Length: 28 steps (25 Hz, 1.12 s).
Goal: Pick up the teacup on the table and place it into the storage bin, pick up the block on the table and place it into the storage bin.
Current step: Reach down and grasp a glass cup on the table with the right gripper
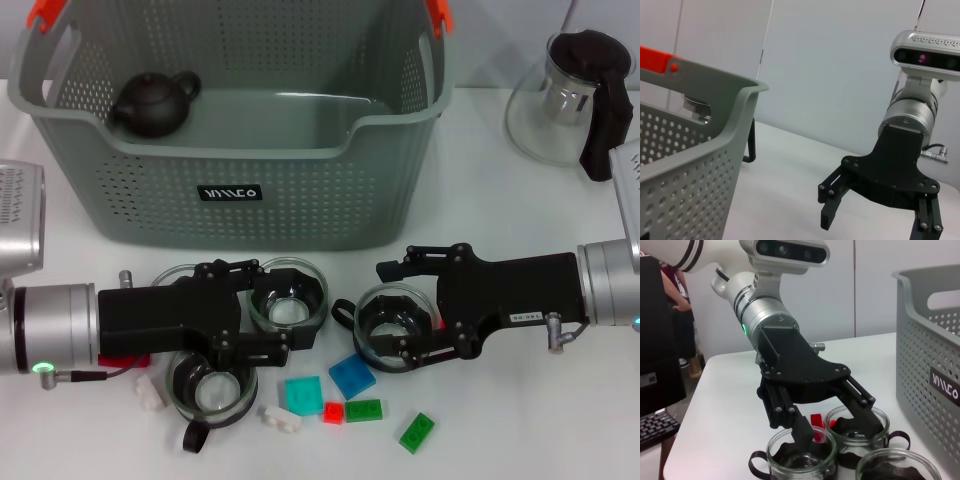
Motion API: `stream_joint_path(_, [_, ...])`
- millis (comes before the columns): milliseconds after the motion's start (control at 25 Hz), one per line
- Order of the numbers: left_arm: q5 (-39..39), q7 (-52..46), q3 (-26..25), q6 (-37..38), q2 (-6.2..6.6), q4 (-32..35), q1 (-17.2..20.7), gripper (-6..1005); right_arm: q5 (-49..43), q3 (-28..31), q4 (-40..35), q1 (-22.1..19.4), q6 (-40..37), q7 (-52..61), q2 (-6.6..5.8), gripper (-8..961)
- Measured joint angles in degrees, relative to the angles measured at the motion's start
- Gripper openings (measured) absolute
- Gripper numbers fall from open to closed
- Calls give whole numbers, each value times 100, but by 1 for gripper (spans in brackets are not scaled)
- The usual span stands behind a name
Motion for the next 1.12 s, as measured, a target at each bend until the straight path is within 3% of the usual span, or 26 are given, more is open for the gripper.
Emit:
stream_joint_path(200, [-2, -2, -1, 6, 7, -2, 12, 726, -18, -22, -22, 8, -90, 45, -49, 915])
stream_joint_path(400, [-11, -63, 0, 75, 16, -1, -23, 846, -183, -33, -412, -5, -303, 398, -87, 914])
stream_joint_path(720, [-11, -23, 11, 146, 1, 47, -15, 836, -942, -33, -1172, 160, -546, 1168, -36, 914])
stream_joint_path(1120, [-44, -20, 0, 182, 0, 48, -22, 833, -1820, -364, -1453, 793, -653, 1627, 47, 915])
